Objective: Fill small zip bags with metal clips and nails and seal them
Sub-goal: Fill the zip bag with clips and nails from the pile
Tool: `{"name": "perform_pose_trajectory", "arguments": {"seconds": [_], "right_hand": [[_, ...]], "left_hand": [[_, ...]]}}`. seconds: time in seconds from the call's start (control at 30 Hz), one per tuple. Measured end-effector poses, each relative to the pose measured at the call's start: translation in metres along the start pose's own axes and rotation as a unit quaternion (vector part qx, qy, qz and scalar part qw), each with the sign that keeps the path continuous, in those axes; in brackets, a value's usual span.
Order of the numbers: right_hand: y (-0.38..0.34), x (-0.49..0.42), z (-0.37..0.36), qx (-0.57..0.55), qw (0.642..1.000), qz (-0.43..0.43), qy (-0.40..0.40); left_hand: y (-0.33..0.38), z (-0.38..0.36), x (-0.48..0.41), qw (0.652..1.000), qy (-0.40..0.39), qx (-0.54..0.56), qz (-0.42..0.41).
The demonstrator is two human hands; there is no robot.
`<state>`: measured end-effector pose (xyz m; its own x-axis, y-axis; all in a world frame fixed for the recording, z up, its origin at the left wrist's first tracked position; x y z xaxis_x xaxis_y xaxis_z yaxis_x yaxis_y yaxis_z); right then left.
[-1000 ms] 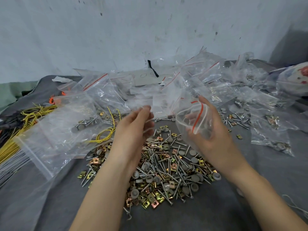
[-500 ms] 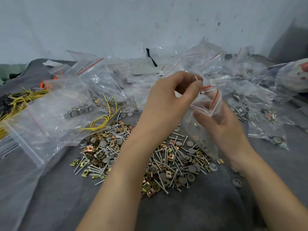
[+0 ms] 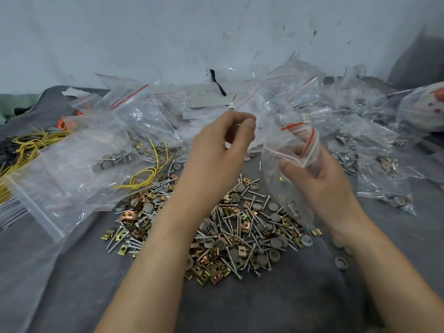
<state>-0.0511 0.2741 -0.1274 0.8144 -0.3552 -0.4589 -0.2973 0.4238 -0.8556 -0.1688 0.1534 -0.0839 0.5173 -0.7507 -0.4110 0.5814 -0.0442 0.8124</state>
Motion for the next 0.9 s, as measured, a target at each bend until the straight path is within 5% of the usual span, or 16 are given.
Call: {"name": "perform_pose_trajectory", "arguments": {"seconds": [0.17, 0.43, 0.9], "right_hand": [[-0.006, 0.0, 0.002, 0.012, 1.0, 0.01, 0.0], [-0.011, 0.002, 0.005, 0.011, 1.0, 0.024, 0.009], [-0.011, 0.004, 0.006, -0.002, 1.0, 0.021, 0.008]], "left_hand": [[-0.035, -0.012, 0.015, 0.981, -0.115, -0.14, 0.076], [-0.05, -0.039, 0.049, 0.887, -0.269, -0.367, 0.078], [-0.059, -0.032, 0.064, 0.845, -0.223, -0.473, 0.112]]}}
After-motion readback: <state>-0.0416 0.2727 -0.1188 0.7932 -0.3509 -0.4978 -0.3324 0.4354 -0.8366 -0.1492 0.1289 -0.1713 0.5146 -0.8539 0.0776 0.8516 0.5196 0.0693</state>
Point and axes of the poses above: each hand's wrist, its own x-axis away from the middle knuckle, its own z-axis out of the back of the hand, y = z × x, the point moved 8 cm from there along -x, towards the middle knuckle, and after that the axes turned 11 degrees about -y, right-handed, at the moved point
